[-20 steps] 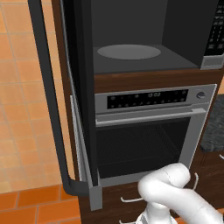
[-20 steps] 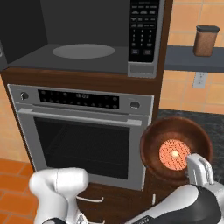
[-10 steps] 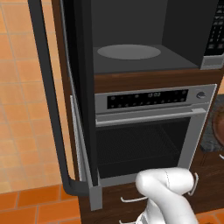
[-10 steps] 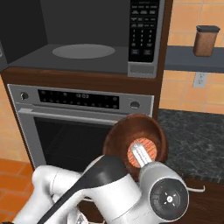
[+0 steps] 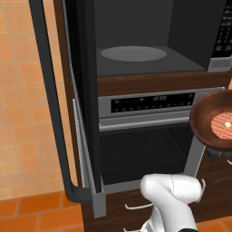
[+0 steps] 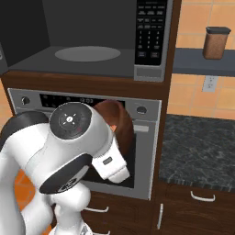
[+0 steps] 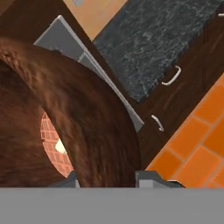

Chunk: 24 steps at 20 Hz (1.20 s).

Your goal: Open the microwave, place the bowl with waffle inside the microwave, then close the microwave door and turn it on.

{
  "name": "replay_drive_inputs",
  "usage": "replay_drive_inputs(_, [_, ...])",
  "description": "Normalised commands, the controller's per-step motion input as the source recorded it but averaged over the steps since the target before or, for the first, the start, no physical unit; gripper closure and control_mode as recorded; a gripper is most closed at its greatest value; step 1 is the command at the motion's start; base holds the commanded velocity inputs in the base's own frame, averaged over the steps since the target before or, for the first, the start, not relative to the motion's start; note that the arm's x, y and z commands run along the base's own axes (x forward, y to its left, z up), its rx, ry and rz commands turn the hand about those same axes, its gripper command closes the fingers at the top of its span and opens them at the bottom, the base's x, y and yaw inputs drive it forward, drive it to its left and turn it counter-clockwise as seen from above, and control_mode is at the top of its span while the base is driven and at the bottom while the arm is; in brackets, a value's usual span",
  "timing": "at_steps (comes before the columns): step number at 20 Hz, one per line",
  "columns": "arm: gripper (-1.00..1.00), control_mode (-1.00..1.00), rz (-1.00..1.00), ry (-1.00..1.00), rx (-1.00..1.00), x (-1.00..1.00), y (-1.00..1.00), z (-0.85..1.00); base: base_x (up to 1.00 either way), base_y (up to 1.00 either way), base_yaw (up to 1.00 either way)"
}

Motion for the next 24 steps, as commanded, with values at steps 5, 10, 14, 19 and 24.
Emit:
replay_drive_inputs(5, [1.0,-1.0,0.12,0.12,0.06,0.0,0.97,0.79,0.0,0.0,0.0])
replay_drive_inputs(10, [1.0,-1.0,0.13,0.03,0.28,0.0,0.71,0.88,0.0,0.0,0.0])
replay_drive_inputs(14, [1.0,-1.0,0.05,0.0,0.35,0.0,0.52,0.84,0.0,0.0,0.0])
replay_drive_inputs(19, [1.0,-1.0,-0.07,-0.07,0.36,0.01,0.42,0.36,0.0,0.0,0.0])
replay_drive_inputs(24, [1.0,-1.0,-0.37,-0.17,0.03,0.26,0.94,-0.17,0.0,0.0,0.0])
